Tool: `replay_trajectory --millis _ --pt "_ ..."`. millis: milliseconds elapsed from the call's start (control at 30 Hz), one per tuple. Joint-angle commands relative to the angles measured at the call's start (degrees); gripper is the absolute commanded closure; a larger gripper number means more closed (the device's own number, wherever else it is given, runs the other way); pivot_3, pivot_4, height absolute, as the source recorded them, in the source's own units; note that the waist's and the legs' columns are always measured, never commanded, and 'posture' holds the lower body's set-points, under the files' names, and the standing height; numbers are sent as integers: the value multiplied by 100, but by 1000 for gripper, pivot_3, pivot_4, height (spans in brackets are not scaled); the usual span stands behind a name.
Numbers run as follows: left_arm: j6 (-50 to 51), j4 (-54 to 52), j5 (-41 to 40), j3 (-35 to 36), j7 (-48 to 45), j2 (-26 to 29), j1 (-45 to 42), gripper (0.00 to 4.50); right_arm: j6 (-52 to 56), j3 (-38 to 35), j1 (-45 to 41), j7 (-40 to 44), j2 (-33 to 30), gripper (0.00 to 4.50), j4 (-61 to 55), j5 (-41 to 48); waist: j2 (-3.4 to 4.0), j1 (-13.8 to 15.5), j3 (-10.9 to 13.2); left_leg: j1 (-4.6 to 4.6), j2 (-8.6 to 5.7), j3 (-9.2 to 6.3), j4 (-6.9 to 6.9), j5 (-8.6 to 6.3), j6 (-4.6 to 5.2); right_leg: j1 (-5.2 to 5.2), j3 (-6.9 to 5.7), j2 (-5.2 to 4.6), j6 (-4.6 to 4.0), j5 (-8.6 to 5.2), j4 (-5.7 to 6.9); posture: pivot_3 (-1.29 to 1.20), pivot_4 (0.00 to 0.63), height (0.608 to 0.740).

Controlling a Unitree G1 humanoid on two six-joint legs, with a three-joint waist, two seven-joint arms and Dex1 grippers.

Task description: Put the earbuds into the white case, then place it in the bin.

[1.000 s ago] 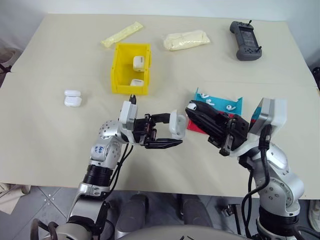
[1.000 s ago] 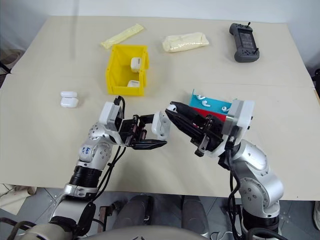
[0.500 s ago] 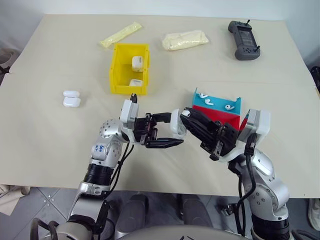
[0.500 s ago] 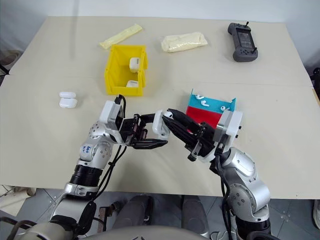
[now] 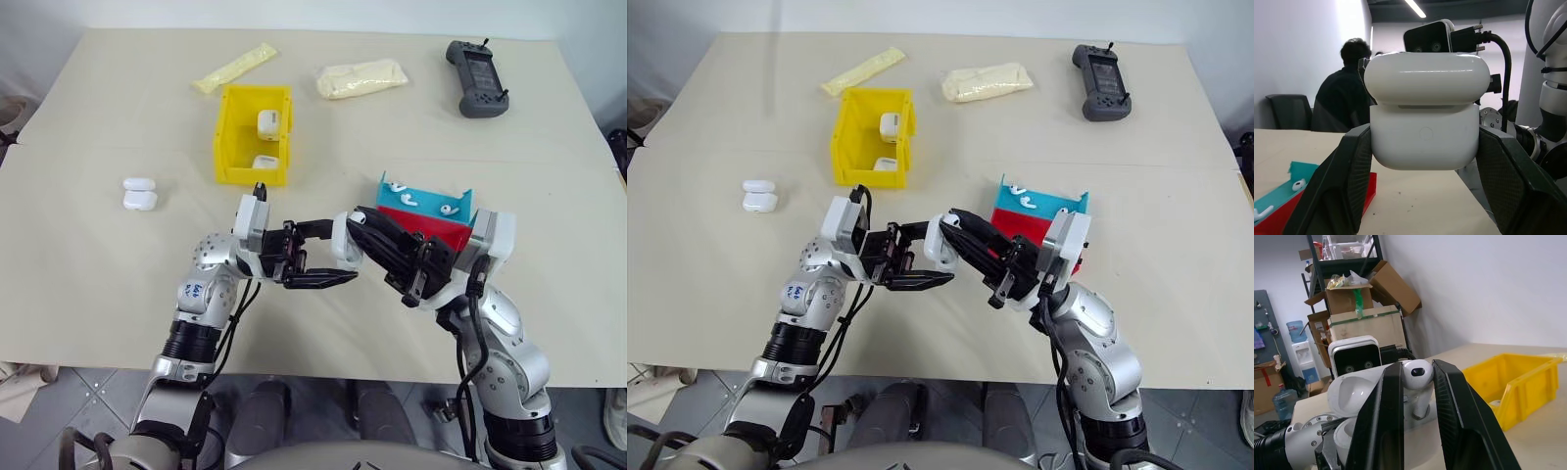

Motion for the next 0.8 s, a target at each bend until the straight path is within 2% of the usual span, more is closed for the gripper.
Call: replay_trajectory --millis 33,267,700,800 --pt "-182 -148 -78 -4 -70 -140 -227 1706 73 27 -1 15 -52 3940 167 -1 0 -1 0 0 -1 0 0 0 0 0 0 0 0 0 0 0 150 740" --pt "-412 102 -2 34 -82 -254 -379 1706 430 52 -150 29 -182 3940 210 241 0 -5 0 0 0 0 1 0 0 0 0 0 0 0 -1 0 150 740" --pt "-663 358 43 45 -135 -364 -458 1706 705 -328 -432 236 -753 79 49 683 0 -1 0 0 0 1 2 0 0 1 0 -1 0 0 -1 0 150 740" --pt "-679 361 55 59 -130 -356 -417 1706 732 -632 -413 288 -994 32 -2 806 0 3 0 0 0 1 2 0 0 1 0 -1 0 0 -1 0 150 740"
